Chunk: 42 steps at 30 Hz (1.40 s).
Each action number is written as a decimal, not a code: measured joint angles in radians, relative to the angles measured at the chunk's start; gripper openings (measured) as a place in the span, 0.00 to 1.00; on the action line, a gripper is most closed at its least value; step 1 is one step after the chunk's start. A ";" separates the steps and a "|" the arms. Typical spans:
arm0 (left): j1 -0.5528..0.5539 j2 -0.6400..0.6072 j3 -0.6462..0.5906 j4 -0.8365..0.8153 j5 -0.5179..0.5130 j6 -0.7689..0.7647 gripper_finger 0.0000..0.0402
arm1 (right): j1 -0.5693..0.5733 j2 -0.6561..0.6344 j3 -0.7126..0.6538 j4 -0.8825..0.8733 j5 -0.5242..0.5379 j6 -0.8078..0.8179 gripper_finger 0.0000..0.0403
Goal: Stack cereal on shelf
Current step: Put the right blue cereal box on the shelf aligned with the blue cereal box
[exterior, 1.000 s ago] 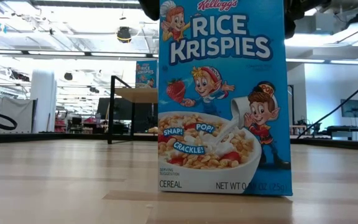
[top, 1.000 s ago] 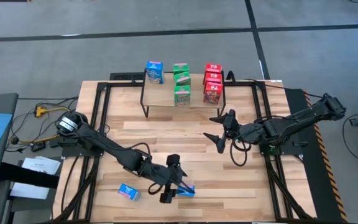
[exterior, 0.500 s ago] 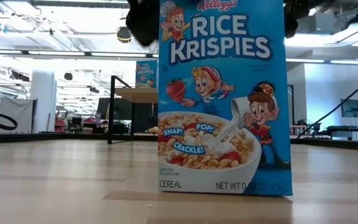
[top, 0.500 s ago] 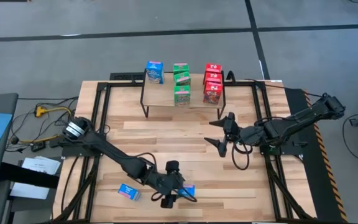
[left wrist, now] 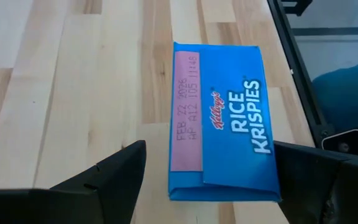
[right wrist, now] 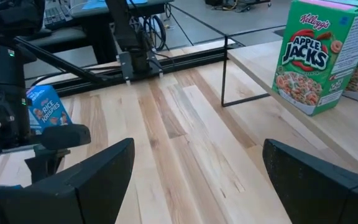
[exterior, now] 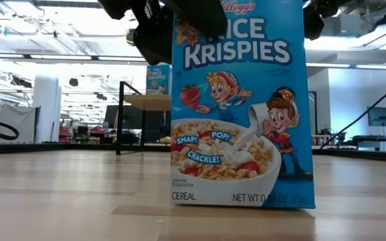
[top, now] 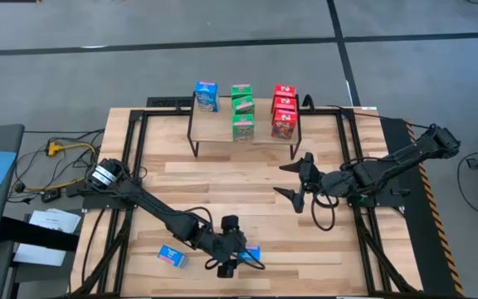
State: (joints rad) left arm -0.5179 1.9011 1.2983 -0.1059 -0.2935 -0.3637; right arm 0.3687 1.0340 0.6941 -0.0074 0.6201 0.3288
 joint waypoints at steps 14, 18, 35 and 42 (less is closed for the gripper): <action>0.000 0.000 0.000 0.022 0.016 0.000 0.51 | 0.000 0.000 0.000 -0.020 0.000 0.004 0.94; 0.000 0.000 0.000 0.030 0.036 0.000 0.49 | 0.000 0.000 0.000 -0.039 0.000 0.004 0.94; 0.003 -0.127 0.000 -0.120 -0.003 0.015 0.45 | 0.015 0.000 0.000 -0.047 -0.021 0.006 0.94; 0.013 -0.309 0.000 -0.291 -0.180 0.100 0.45 | 0.036 0.000 0.000 -0.045 -0.021 0.006 0.94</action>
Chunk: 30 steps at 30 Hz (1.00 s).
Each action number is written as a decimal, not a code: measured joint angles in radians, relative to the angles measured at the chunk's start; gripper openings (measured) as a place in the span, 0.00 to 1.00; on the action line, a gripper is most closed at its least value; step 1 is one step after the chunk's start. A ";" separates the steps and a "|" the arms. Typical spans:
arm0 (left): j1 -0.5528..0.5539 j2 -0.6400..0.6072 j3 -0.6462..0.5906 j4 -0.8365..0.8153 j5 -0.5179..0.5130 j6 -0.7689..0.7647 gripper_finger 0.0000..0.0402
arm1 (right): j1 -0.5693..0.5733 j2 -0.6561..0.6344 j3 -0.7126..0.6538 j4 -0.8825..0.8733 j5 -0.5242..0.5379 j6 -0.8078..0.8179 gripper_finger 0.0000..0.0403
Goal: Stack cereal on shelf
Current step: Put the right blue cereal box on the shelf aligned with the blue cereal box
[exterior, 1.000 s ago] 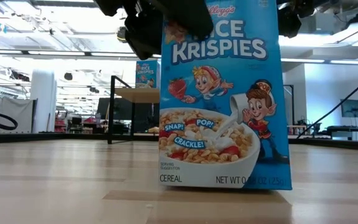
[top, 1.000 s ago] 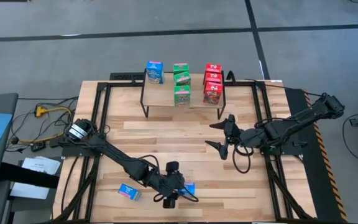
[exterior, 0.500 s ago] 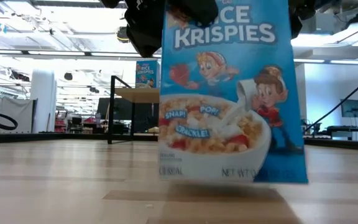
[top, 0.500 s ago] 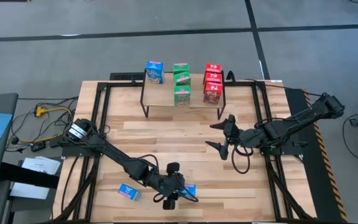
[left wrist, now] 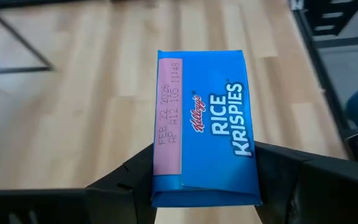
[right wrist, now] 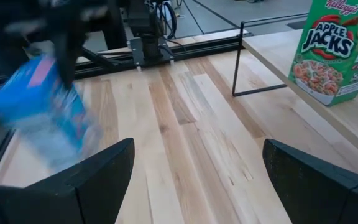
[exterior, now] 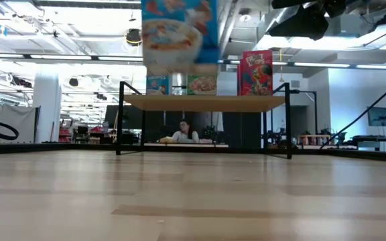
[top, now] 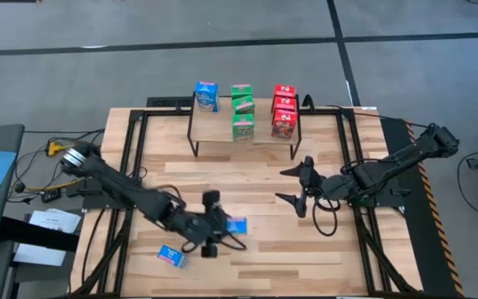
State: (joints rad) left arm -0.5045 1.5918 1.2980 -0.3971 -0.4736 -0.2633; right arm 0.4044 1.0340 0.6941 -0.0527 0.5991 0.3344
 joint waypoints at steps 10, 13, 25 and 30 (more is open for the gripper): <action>0.156 -0.262 0.000 -0.254 -0.075 0.100 0.45 | 0.016 0.000 0.000 0.000 -0.001 -0.001 0.94; 0.236 -0.319 0.000 -0.263 -0.063 0.182 0.45 | 0.015 0.000 0.000 0.000 -0.002 -0.001 0.94; 0.642 -0.391 0.000 -0.268 0.107 0.495 0.45 | 0.015 0.000 0.000 0.000 -0.002 -0.003 0.94; 0.815 -0.379 0.000 -0.268 0.264 0.574 0.45 | -0.009 0.000 0.000 0.006 0.001 -0.058 0.94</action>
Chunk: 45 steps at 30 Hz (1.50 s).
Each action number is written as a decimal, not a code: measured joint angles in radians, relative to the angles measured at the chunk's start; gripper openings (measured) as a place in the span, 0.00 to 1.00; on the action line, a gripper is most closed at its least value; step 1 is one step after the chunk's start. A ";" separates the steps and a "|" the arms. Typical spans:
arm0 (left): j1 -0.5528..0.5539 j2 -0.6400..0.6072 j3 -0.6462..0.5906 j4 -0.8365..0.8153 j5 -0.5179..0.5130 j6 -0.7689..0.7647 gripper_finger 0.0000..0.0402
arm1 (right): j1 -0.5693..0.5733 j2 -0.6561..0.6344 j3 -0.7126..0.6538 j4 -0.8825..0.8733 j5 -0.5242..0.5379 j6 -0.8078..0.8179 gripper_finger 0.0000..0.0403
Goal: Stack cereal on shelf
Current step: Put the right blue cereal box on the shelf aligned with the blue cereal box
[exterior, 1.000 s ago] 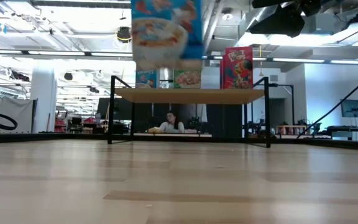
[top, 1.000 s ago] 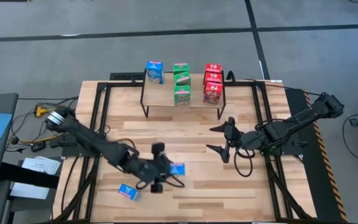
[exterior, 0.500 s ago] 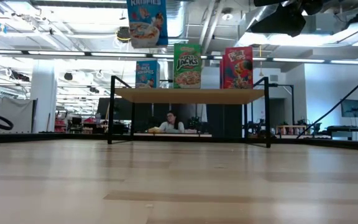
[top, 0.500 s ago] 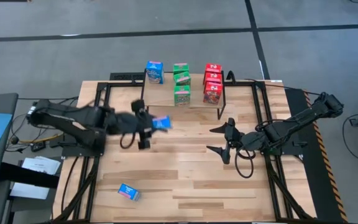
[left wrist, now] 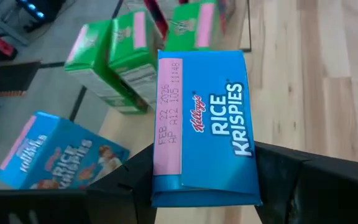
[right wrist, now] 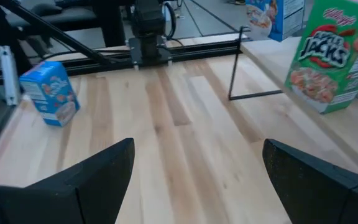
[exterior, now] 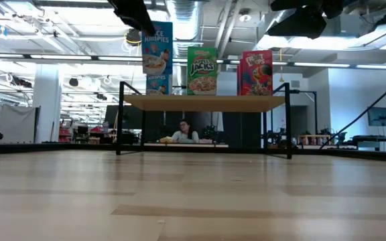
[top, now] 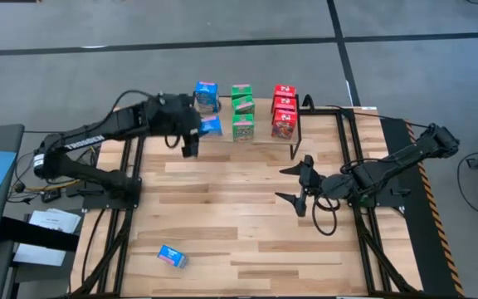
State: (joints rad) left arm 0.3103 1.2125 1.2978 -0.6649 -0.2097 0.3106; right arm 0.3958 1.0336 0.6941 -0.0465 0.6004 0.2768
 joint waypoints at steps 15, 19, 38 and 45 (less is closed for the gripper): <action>0.410 0.084 0.001 0.002 0.427 0.204 0.45 | -0.139 0.000 0.000 0.032 0.000 -0.024 0.94; 0.435 0.120 0.001 0.003 0.484 0.235 0.45 | -0.172 0.000 0.000 0.032 0.000 -0.023 0.94; 0.508 0.170 0.002 0.015 0.505 0.315 0.45 | -0.215 0.000 0.000 0.032 0.001 0.012 0.94; 0.508 0.171 0.002 0.013 0.487 0.281 0.47 | -0.215 0.000 0.000 0.032 0.001 0.014 0.94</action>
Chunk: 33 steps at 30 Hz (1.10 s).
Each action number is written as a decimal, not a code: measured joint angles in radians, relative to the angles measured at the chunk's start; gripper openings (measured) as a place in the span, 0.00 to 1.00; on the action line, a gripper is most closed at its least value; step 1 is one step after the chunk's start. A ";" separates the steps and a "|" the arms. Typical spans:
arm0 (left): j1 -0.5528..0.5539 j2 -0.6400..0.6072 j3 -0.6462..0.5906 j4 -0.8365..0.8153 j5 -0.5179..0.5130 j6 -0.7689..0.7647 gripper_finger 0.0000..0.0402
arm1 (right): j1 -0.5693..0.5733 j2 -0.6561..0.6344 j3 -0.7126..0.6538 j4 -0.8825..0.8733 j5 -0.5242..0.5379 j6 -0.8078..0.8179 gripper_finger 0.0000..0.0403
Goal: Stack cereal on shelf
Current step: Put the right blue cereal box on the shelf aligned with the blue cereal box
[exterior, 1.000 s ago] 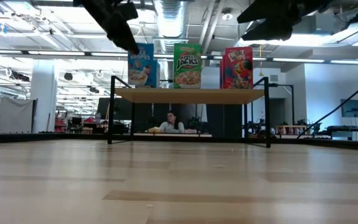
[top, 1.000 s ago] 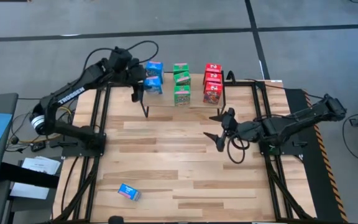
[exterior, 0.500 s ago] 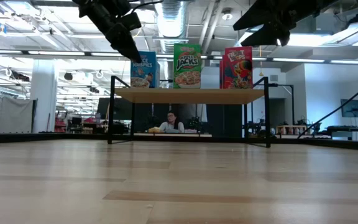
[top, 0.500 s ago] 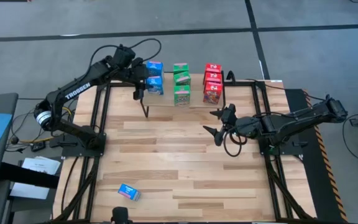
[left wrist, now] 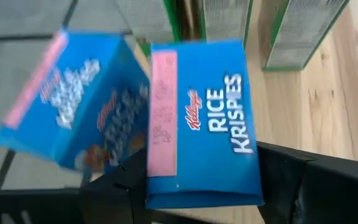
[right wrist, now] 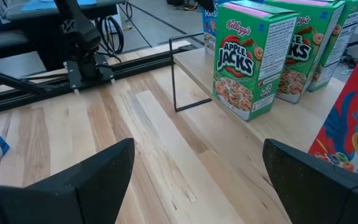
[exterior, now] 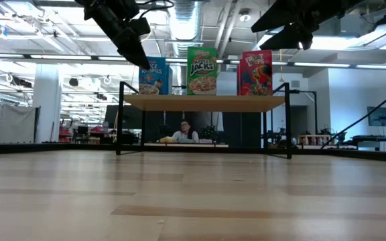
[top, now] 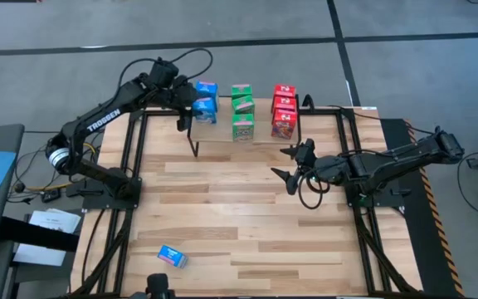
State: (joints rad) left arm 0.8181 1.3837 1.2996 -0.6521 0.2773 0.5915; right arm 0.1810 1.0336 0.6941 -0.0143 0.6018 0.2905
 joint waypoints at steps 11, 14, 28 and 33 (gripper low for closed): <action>0.000 0.003 -0.004 -0.020 -0.014 -0.017 0.63 | 0.002 0.000 0.000 0.000 0.000 0.000 0.94; 0.000 0.003 -0.004 -0.019 -0.036 -0.039 0.66 | 0.002 0.000 0.000 0.000 0.000 0.000 0.94; 0.000 -0.057 -0.002 -0.018 -0.086 -0.056 0.70 | 0.002 0.000 0.000 0.000 0.000 0.000 0.94; 0.000 -0.110 -0.001 -0.062 -0.118 -0.067 0.70 | 0.002 0.000 0.000 0.000 0.000 0.000 0.94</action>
State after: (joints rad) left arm 0.8181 1.2741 1.2984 -0.7138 0.1593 0.5247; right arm 0.1829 1.0336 0.6941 -0.0143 0.6013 0.2901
